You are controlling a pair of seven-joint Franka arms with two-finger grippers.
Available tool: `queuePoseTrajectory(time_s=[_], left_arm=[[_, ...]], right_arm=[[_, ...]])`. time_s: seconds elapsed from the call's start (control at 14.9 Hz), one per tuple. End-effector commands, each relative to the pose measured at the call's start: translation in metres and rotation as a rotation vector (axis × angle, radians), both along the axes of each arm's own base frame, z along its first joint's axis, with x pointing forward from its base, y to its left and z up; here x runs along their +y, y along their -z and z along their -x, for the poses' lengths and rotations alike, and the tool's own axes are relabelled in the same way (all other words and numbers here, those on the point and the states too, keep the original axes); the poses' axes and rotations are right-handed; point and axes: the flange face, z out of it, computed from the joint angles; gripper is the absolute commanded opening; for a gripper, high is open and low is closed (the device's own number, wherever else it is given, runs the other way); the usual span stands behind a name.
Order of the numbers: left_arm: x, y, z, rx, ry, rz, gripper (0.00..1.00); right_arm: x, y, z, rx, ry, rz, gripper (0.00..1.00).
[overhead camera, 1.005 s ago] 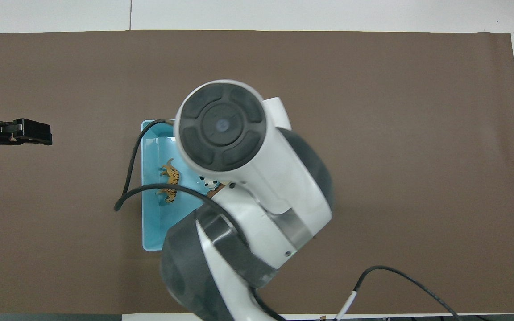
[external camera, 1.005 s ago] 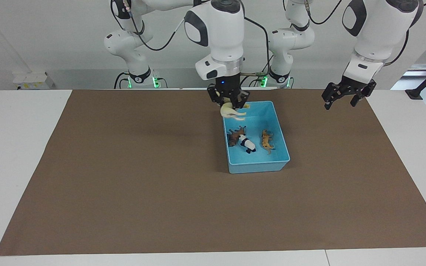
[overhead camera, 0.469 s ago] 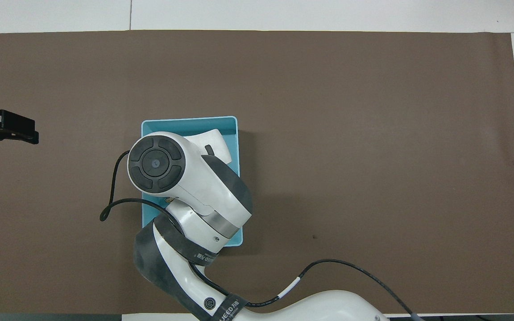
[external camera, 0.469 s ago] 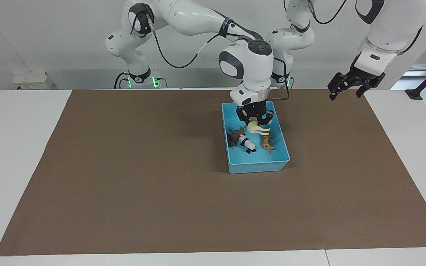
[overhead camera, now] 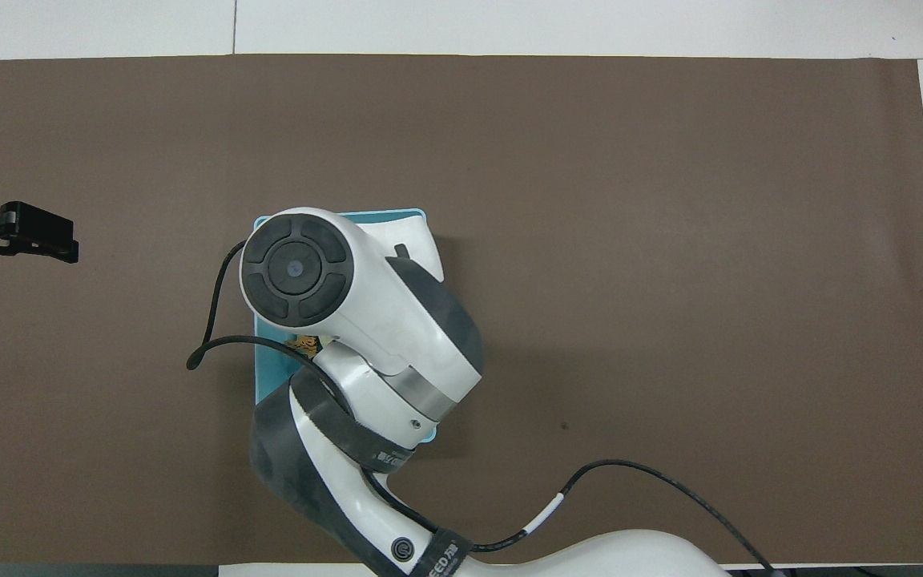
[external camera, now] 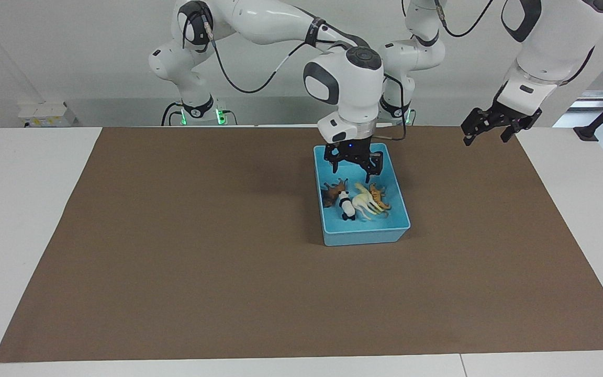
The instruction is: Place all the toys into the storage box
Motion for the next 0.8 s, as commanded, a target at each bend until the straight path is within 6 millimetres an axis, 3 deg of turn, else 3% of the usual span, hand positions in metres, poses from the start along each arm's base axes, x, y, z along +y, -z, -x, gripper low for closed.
queuePoseTrajectory(time_s=[0.0, 0.2, 0.54, 0.74], left_arm=[[-0.004, -0.003, 0.007, -0.009, 0.031, 0.002, 1.00], [-0.003, -0.005, 0.007, -0.018, 0.031, 0.005, 1.00], [-0.002, -0.003, 0.012, 0.002, 0.066, 0.005, 1.00], [-0.002, 0.000, 0.015, 0.008, 0.073, 0.005, 1.00]], right_arm=[[-0.095, -0.049, -0.042, -0.021, 0.015, -0.007, 1.00], [-0.201, -0.067, -0.078, -0.029, -0.103, 0.022, 1.00], [-0.342, -0.057, -0.116, 0.016, -0.323, 0.095, 1.00], [-0.429, -0.067, -0.107, 0.107, -0.442, 0.102, 1.00]])
